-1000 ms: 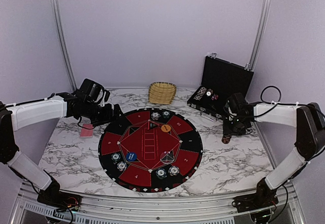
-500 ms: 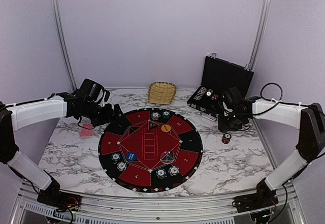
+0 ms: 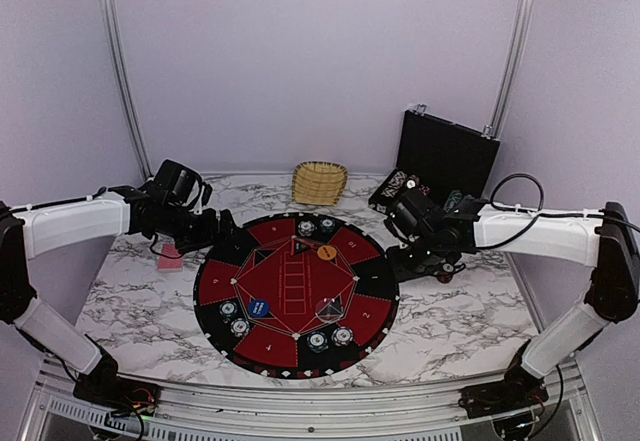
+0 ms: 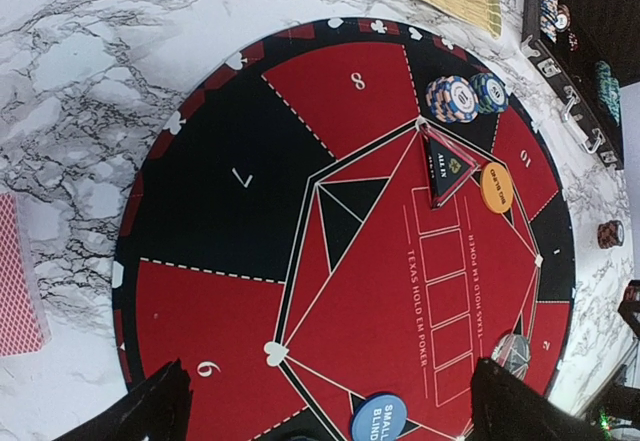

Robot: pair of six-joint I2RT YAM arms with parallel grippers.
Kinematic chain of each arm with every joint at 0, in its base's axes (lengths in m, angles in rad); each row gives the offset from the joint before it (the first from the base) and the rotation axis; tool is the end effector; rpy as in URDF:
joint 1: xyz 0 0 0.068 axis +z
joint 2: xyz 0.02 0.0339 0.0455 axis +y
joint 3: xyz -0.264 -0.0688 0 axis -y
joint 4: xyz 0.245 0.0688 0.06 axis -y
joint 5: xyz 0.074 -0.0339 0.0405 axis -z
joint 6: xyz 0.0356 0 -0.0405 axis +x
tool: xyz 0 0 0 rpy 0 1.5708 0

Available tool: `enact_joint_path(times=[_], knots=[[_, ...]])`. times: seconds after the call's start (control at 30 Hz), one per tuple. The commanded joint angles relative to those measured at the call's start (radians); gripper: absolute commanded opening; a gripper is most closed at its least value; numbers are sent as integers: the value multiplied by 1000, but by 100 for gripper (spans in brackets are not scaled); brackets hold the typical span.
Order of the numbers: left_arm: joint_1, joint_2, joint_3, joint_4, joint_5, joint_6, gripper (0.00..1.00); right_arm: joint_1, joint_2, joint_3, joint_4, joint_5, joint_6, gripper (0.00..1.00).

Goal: Distribute texas hold em gaming equipment
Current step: Place the poker chips pile in the dealer area.

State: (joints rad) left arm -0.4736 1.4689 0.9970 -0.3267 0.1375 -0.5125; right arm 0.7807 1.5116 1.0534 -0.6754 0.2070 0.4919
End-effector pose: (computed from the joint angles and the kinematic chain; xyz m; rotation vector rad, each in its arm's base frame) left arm 0.2780 -0.1480 0.2399 0.0209 2.4531 -0.6206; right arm 0.2160 0.2036 0.2239 -0.3228 2.6477 0.1292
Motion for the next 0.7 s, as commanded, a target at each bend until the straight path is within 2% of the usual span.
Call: enact_joint_path(times=[0.0,0.3,0.67], knots=[[11,-34,-29,-11,0,8,99,130,-4,34,-22,12,125,30],[13,-55,-57,-8,12,19,99,386,84,36,-7,20,318,29],[14,-60,-72,-7,18,27,99,552,179,68,30,-13,423,29]])
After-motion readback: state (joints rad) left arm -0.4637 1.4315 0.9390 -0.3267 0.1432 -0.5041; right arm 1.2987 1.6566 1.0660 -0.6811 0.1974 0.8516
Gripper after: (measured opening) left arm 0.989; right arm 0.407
